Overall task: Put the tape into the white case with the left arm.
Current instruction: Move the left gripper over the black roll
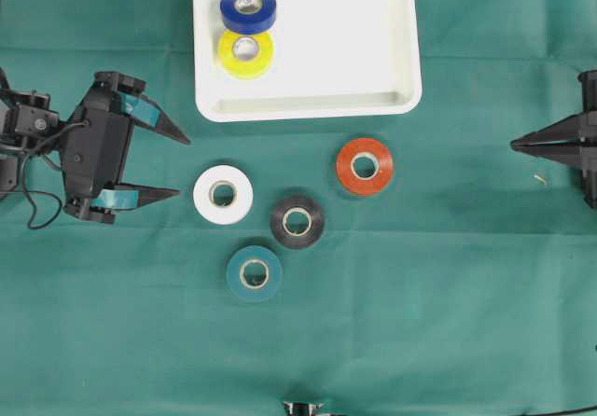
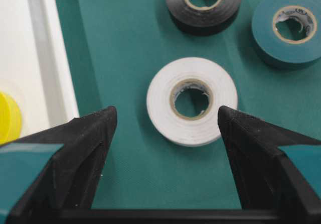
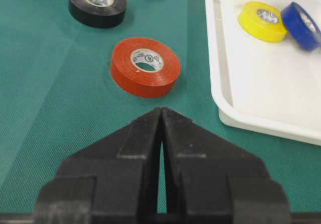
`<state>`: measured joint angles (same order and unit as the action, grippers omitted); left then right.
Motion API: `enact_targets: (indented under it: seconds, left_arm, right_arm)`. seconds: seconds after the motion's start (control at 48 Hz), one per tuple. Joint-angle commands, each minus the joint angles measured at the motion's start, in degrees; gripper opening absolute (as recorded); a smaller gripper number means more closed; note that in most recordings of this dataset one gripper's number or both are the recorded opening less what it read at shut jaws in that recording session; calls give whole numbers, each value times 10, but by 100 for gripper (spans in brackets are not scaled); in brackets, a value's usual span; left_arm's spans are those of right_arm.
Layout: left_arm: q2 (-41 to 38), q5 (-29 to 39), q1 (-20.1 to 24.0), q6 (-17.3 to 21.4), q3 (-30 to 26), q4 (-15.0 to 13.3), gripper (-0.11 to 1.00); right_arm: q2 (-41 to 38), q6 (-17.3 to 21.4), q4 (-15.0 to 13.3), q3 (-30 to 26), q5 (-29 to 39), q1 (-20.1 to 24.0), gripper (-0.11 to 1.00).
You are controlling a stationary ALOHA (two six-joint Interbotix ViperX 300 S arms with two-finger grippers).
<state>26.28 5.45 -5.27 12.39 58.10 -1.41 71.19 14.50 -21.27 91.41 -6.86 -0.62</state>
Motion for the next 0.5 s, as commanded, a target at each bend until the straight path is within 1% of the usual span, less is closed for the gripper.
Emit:
enact_targets:
  seconds: [0.0, 0.146, 0.312, 0.479]
  left_arm:
    - [-4, -4, -4, -1, -17, -1, 81]
    - [-18, -4, -9, -1, -25, -1, 82]
    - [-54, -4, -22, -1, -44, -1, 82]
    - [-102, -4, -32, -1, -77, -1, 81]
  right_arm:
    - [-4, 1, -4, 2, -4, -1, -9]
    - [-4, 1, -3, 2, -4, 0, -9]
    - [-4, 1, -3, 2, -4, -1, -9]
    - [-4, 1, -3, 3, -4, -1, -9]
